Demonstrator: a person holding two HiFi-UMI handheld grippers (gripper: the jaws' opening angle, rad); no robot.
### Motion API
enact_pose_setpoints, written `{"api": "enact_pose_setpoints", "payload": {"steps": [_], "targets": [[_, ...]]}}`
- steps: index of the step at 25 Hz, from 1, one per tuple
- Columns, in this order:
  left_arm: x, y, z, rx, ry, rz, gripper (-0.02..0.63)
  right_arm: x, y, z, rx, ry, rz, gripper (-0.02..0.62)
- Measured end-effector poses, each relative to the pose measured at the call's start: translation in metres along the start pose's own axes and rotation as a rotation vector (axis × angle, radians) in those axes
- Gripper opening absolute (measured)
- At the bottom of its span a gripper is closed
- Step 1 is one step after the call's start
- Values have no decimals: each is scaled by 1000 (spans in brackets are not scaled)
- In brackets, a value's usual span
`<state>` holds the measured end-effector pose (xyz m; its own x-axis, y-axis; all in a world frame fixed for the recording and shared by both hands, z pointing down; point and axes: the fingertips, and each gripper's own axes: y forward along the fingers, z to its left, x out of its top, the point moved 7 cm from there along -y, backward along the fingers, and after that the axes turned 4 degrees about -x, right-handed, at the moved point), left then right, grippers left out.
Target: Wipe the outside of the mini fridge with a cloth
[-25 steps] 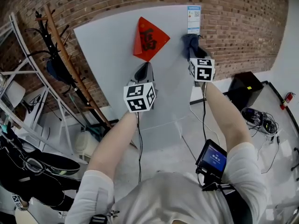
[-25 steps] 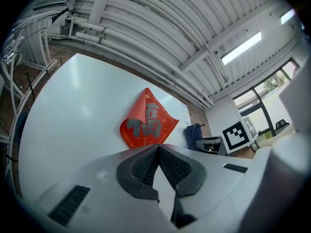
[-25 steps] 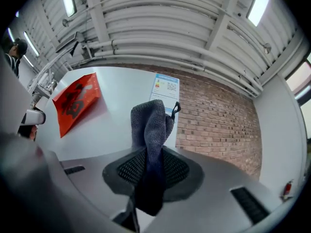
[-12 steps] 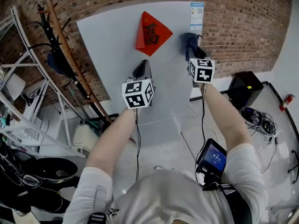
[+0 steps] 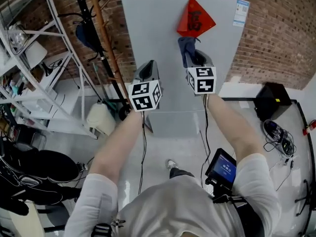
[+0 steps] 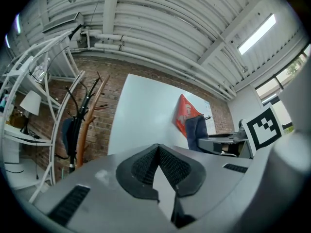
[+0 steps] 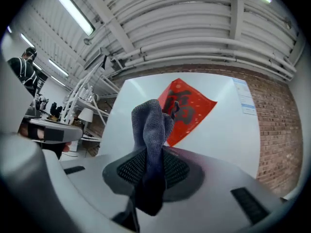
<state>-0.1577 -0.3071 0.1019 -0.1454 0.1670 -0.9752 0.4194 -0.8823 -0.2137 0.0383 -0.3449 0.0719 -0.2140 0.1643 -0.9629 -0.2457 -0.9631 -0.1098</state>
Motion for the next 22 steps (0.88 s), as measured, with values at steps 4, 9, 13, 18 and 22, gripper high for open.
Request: {"api": "enact_pose_setpoints", "payload": {"steps": [4,9,13,18,22], "targets": [[-3,-36,33,95,14,11,3,-3,16,57,105,5,-1,84],[-3,-52,78,196,37,17,3,-7,49,116,208,-4,-5,85],[-5,-51,102,250,46,37,3,-12,72,152,280,-20,1,86],[-25,-45,119,287,38,78,3,-31,97,175,303,-40,13,86],[-39,-38,123,293,40,96,3,-38,107,176,292,-63,2,86]]}}
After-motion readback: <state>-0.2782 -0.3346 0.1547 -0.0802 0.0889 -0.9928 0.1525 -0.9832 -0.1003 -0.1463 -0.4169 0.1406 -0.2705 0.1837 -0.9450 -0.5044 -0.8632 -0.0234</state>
